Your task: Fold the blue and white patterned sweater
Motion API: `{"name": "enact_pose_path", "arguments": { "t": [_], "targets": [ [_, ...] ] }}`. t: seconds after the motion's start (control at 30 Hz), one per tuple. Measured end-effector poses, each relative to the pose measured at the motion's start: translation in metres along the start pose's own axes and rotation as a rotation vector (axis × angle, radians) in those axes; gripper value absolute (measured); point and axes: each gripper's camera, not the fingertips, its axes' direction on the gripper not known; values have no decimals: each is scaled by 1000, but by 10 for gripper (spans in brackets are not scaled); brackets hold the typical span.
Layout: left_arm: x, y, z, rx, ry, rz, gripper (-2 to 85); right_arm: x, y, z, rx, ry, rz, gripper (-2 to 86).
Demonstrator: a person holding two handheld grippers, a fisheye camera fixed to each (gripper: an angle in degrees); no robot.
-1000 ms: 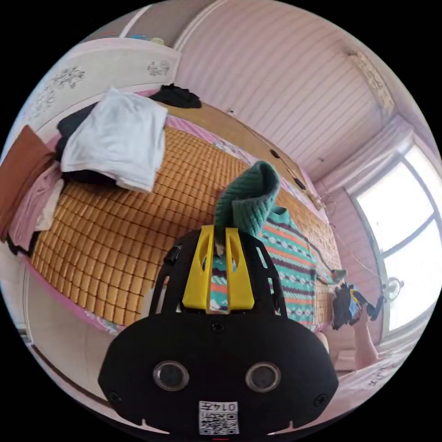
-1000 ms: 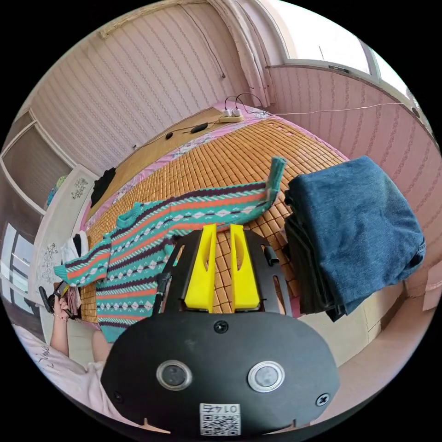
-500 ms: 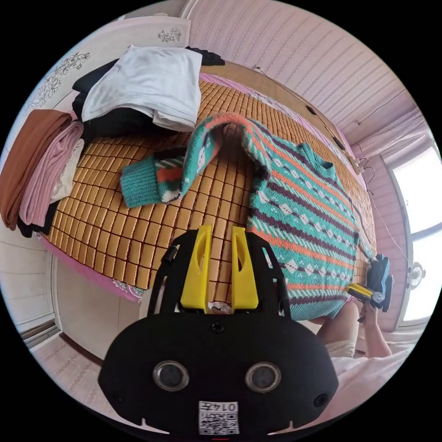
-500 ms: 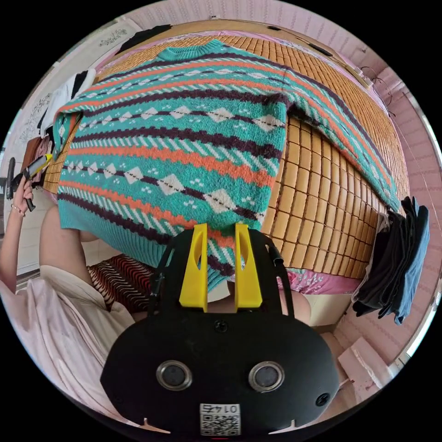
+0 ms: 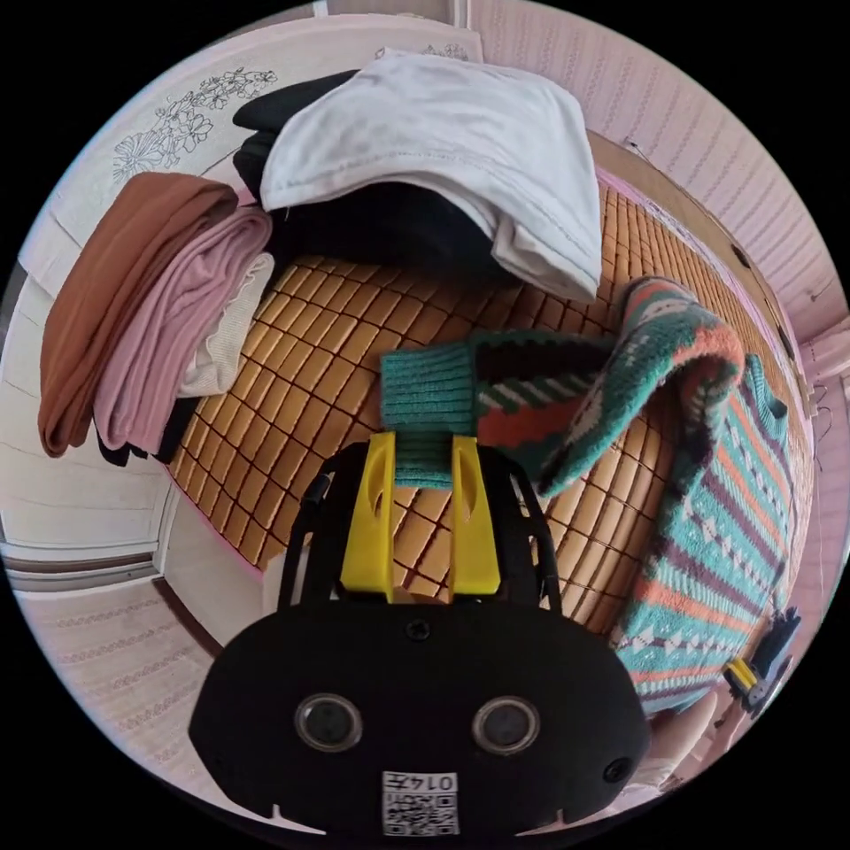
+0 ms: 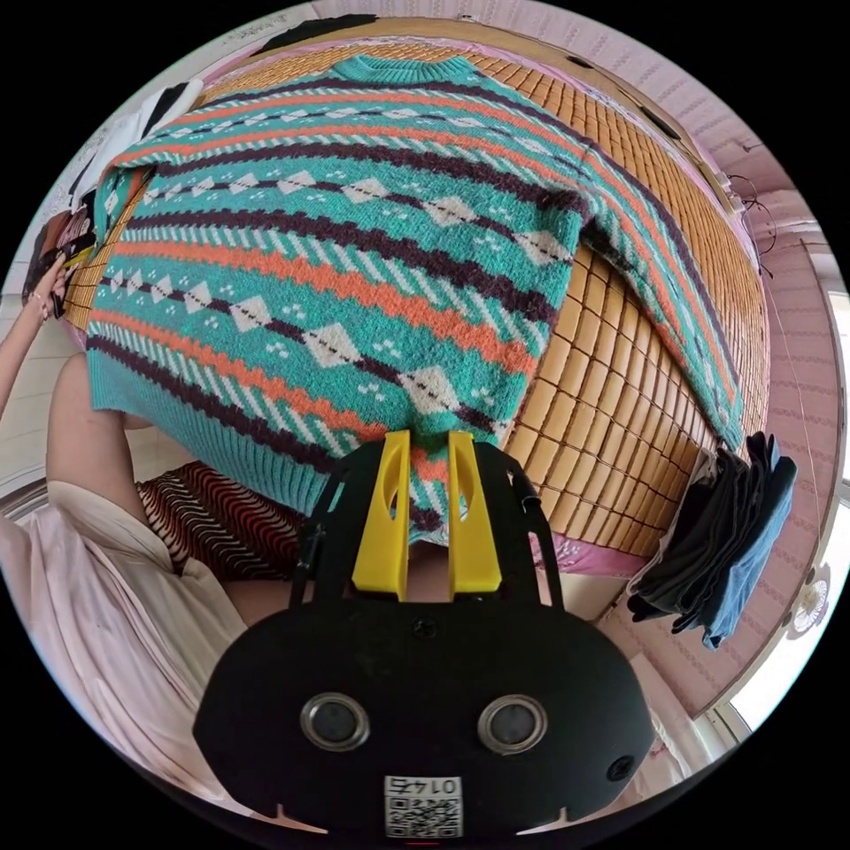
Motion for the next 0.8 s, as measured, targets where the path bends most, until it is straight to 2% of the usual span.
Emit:
{"name": "enact_pose_path", "arguments": {
  "t": [0.1, 0.17, 0.23, 0.33, 0.37, 0.43, 0.53, 0.6, 0.67, 0.8],
  "targets": [
    [-5, -5, -11, 67, -145, 62, 8, -6, -5, 6, -11, 16, 6, 71],
    [-32, -11, -26, 217, -146, 0, 4, -10, -6, 10, -14, 23, 10, 71],
    [-49, -18, -24, 238, -171, -66, 9, -13, -7, 13, -16, 33, 9, 72],
    [-63, -29, 18, 58, -89, -100, 26, -18, -9, 19, -26, 49, -4, 74],
    [-66, -27, 14, 117, -89, -110, 34, -17, -10, 20, -36, 51, -3, 76],
    [-76, -29, 13, 100, -24, -161, 48, -13, -12, 20, -53, 24, -1, 80],
    [-94, -12, -19, 249, 47, -219, 54, -4, -15, 5, 6, -30, 23, 82],
    [-88, -2, -42, 321, 36, -141, 51, -1, -22, -10, 75, -43, 16, 83],
    [-55, 8, -68, 379, 96, 56, 46, -4, -44, -20, 127, -46, -39, 83],
    [31, 2, -85, 346, 271, 357, 48, -8, -105, -30, 213, -61, -133, 96]
  ]
}}
